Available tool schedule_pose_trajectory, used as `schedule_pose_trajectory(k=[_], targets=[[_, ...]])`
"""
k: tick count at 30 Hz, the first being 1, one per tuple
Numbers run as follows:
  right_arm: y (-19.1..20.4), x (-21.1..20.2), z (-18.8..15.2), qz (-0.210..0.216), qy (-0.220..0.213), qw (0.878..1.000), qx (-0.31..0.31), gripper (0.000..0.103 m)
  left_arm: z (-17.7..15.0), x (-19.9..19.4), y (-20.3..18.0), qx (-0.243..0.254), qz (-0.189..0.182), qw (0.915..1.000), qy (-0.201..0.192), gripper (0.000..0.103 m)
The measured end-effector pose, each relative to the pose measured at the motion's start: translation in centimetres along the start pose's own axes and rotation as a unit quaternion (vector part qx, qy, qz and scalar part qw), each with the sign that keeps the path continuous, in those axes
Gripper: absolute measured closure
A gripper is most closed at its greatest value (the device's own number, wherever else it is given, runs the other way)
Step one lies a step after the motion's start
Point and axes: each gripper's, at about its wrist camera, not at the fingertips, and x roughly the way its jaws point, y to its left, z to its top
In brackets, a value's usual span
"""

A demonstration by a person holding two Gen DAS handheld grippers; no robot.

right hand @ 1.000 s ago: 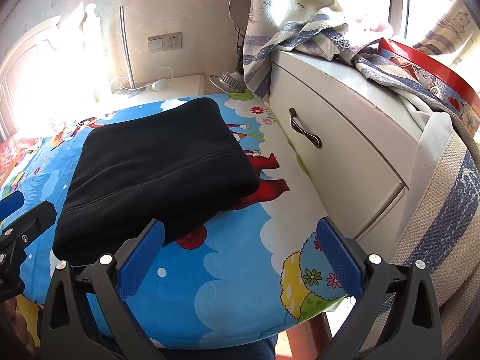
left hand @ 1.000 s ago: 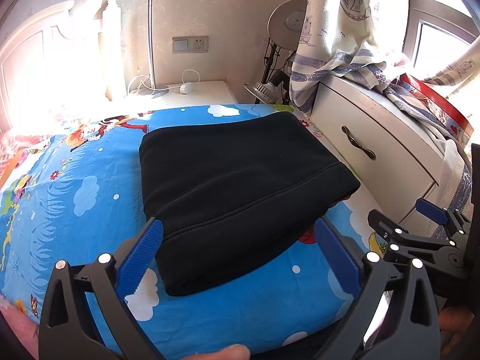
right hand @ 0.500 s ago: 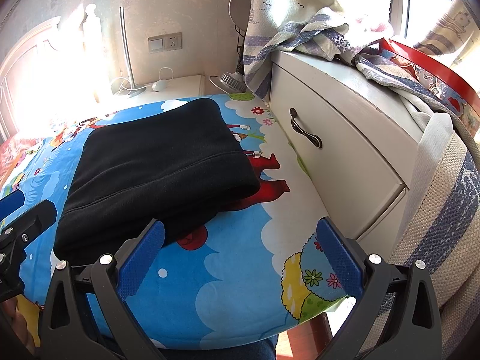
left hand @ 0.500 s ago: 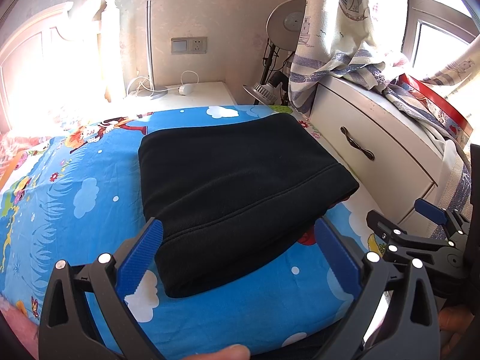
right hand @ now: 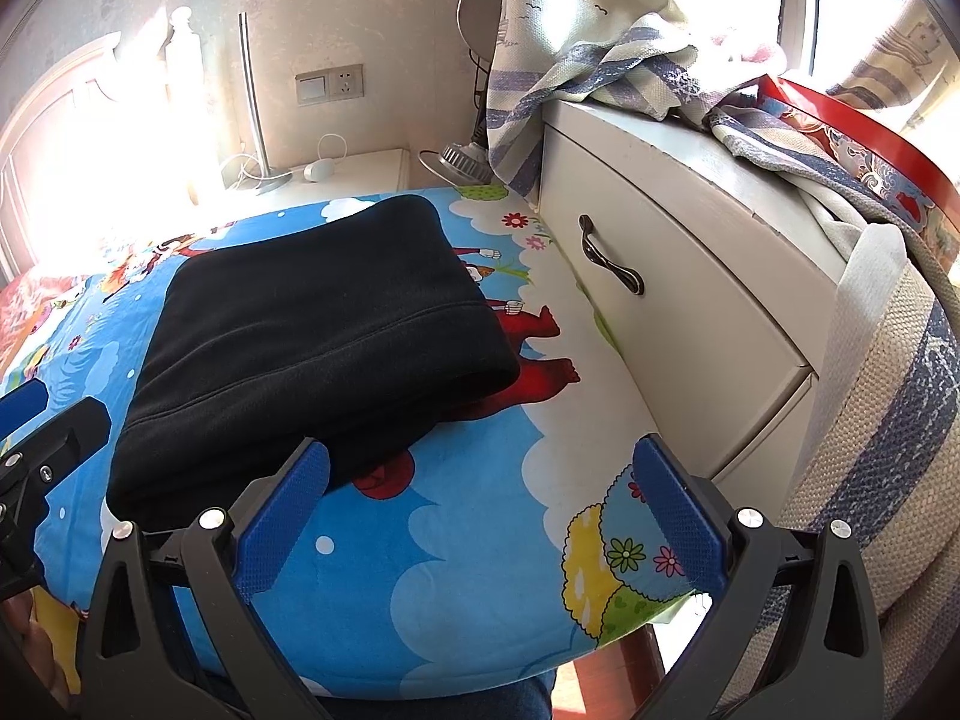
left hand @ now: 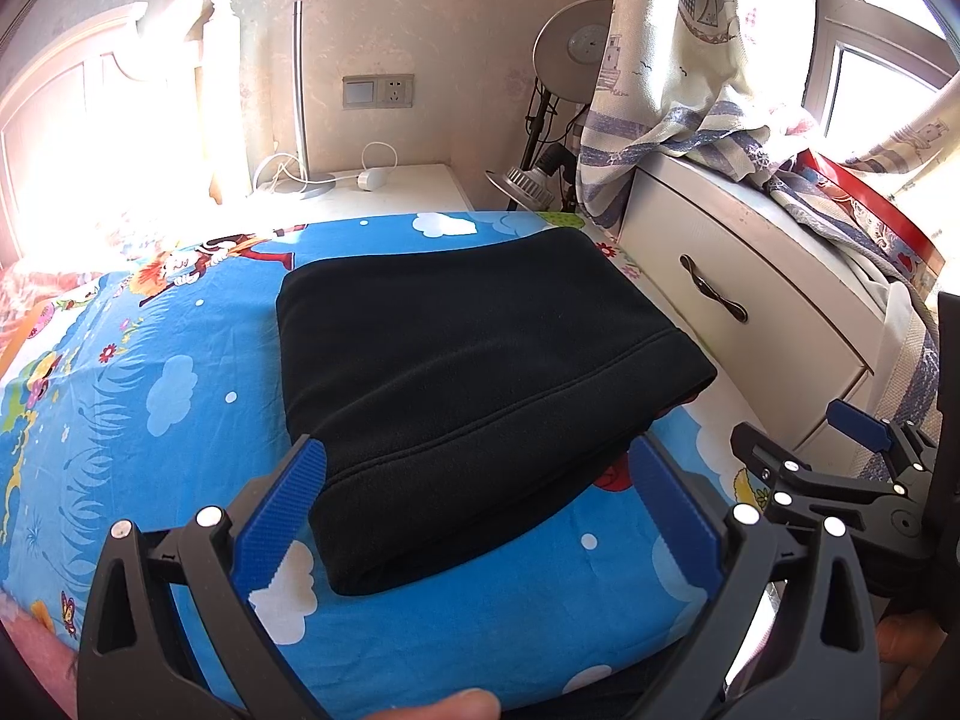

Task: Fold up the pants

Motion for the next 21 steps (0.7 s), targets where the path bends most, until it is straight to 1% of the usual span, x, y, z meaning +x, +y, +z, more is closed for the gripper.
schedule_pose_trajectory(k=[6, 11, 16, 20, 21], targets=[[0.1, 0.0, -0.1, 0.000, 0.001, 1.000, 0.000, 0.005, 0.3, 0.0, -0.3, -0.003, -0.003, 1.0000, 0.003, 0.002], [0.1, 0.0, -0.1, 0.000, 0.002, 1.000, 0.000, 0.005, 0.2, 0.1, -0.4, -0.003, -0.014, 0.9999, 0.005, 0.002], [0.2, 0.4, -0.4, 0.001, 0.005, 1.000, 0.000, 0.005, 0.2, 0.2, -1.0, 0.002, -0.046, 0.9989, -0.006, 0.002], [0.2, 0.9, -0.7, 0.000, 0.011, 1.000, -0.001, 0.005, 0.5, 0.6, -0.3, -0.008, -0.086, 0.9962, 0.008, 0.002], [0.2, 1.1, -0.8, 0.000, 0.014, 1.000, -0.002, 0.005, 0.5, 0.6, 0.3, -0.012, -0.086, 0.9962, 0.007, 0.002]])
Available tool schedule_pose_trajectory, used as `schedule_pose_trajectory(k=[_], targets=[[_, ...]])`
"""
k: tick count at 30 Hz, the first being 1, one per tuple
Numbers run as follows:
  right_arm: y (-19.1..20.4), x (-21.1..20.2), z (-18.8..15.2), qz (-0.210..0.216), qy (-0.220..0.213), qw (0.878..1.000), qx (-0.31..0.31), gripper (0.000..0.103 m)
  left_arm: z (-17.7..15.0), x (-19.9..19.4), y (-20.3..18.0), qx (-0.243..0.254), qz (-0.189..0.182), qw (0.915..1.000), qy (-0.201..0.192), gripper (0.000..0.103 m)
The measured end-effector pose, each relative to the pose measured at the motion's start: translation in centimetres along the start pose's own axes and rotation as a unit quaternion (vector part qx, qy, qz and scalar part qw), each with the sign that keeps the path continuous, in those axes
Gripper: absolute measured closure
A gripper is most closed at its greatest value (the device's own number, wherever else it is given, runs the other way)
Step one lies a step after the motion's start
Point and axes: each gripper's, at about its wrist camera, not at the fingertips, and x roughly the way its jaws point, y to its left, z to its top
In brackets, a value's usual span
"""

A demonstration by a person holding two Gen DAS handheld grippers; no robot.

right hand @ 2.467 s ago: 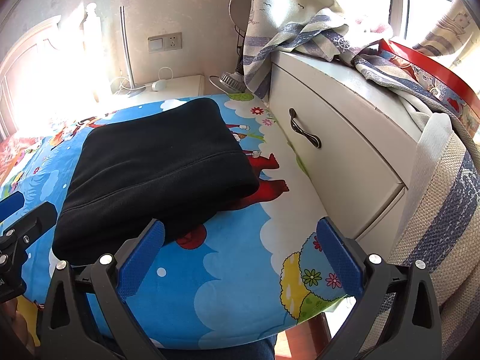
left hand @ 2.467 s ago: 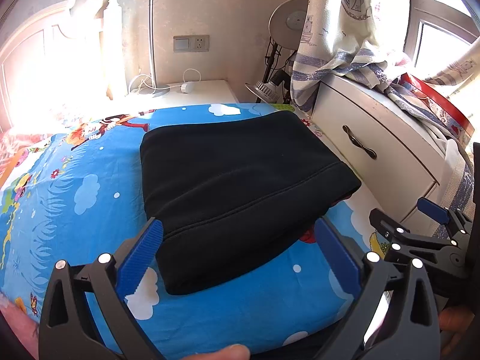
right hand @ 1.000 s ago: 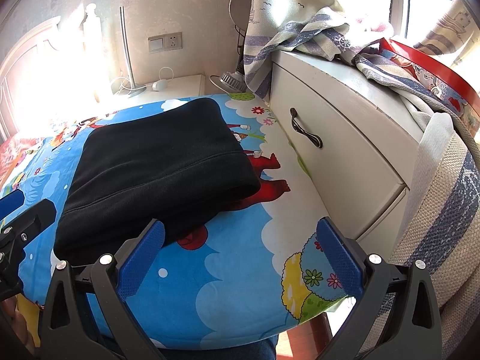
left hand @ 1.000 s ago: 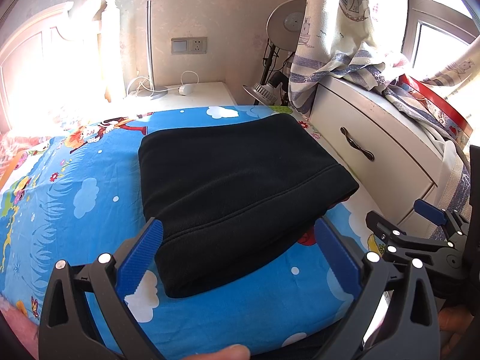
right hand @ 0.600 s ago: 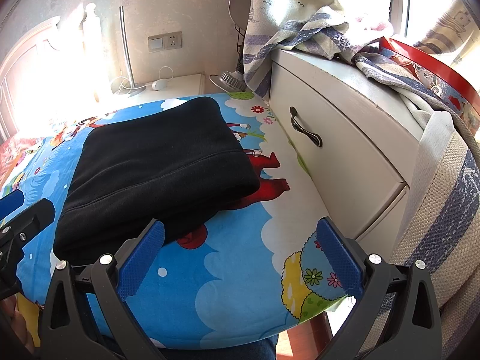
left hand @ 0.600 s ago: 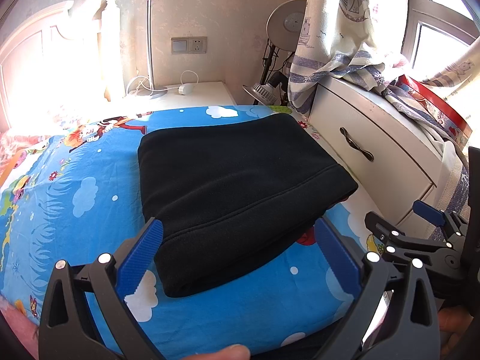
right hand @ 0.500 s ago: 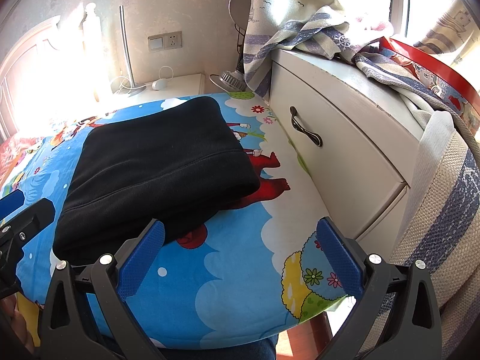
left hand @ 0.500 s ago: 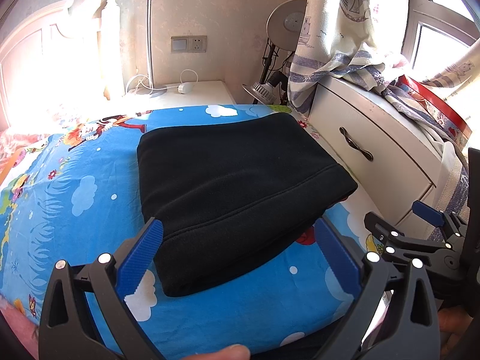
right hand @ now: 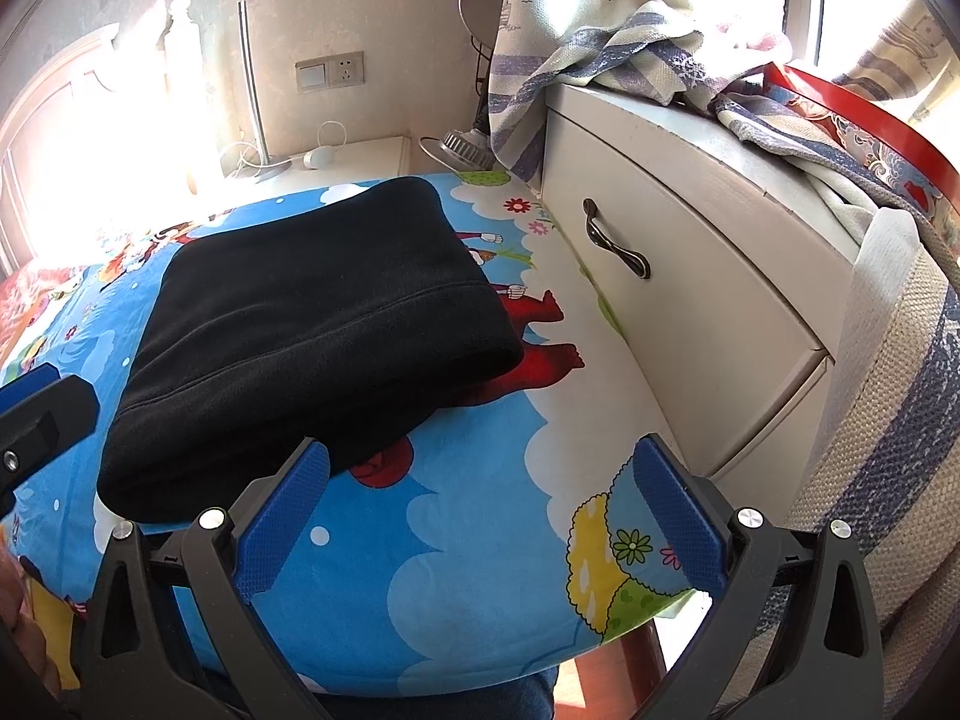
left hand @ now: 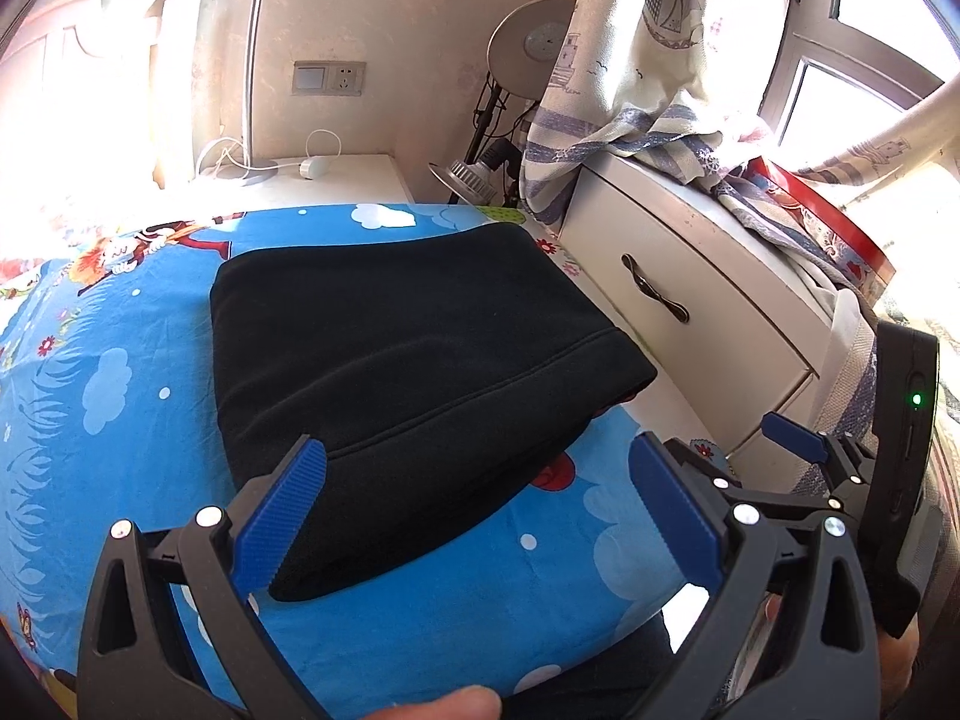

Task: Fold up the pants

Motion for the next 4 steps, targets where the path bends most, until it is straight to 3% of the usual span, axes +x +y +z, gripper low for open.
schedule_pose_trajectory(k=[2, 4], targets=[[0.2, 0.5, -0.2, 0.002, 0.007, 1.000, -0.001, 0.005, 0.0, -0.7, 2.8, -0.017, 0.025, 0.9995, -0.008, 0.002], [0.5, 1.2, -0.4, 0.007, 0.018, 1.000, -0.002, 0.005, -0.4, -2.5, 8.3, -0.072, 0.078, 0.9940, -0.025, 0.002]])
